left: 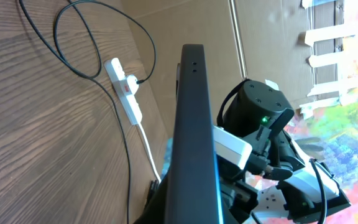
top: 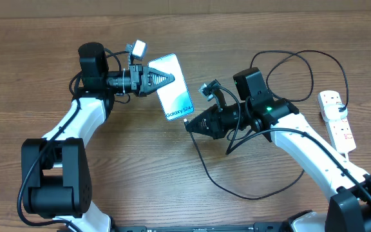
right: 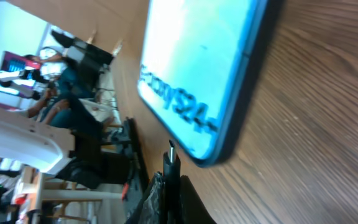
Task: Plug charger to phone and switch on socket
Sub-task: 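Carry the USB-C plug with the right gripper toward the phone's bottom, then align the plug under the phone's charging port with the right gripper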
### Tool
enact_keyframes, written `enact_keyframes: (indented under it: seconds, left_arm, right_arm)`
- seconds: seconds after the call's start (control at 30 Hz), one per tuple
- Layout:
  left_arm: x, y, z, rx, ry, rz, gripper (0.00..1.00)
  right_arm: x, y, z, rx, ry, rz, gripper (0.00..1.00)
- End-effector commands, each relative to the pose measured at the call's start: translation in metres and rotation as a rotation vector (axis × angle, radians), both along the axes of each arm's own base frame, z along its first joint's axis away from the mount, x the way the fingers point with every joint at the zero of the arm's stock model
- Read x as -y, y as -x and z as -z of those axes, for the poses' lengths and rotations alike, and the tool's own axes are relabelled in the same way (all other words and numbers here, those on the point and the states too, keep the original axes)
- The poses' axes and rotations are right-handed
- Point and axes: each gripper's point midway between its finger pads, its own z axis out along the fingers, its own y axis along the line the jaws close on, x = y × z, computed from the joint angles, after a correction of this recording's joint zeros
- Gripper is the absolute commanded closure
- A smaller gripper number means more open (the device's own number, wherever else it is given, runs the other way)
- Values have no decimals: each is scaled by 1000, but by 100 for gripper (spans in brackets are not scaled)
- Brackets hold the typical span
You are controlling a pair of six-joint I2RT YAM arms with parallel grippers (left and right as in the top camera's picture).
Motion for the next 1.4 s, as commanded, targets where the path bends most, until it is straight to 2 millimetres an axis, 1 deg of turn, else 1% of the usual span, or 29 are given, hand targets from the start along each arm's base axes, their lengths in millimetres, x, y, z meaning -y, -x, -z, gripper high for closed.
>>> enact_keyframes:
  seconds: [0.0,0.23,0.3,0.37,0.5,0.63,0.73,0.87,0.93,1.03,1.1,1.37]
  left_arm:
    - [1,3,-5,45,14,37,96]
    - [1,3,-6,40,14,37,96]
    - [0,5,-7,46,20,48,96]
    - [-2,7,-8,46,28,60,96]
    - [-10,4,-9,8,31,46,96]
    - [-16,2,-10,2,32,33,96]
    - [-19,-1,-14,-1,32,23,96]
    - [-18,-3,-24,34,32,26,96]
    - [-17,-3,-27,41,32,29,96]
    - [-16,-3,-28,38,32,31,96]
    - [-16,-3,-28,34,32,32,96]
    - [-9,0,-28,34,32,46,96]
  right_arm:
    - [-7,8,-19,1,-77,-55,96]
    - [-9,12,-22,-26,-111,-79,96]
    - [-10,15,-32,-38,-181,-122,96]
    - [-8,14,-36,-36,-207,-131,96]
    - [-3,9,-37,-36,-219,-117,96]
    - [0,7,-34,-45,-215,-105,96]
    - [2,7,-30,-62,-210,-99,96]
    - [0,5,-24,-86,-218,-108,96]
    - [-1,3,-16,-114,-215,-106,96]
    - [-3,-1,-8,-137,-211,-102,96]
    - [-3,-3,-5,-131,-214,-103,96]
    - [-7,-13,-14,-123,-237,-85,96]
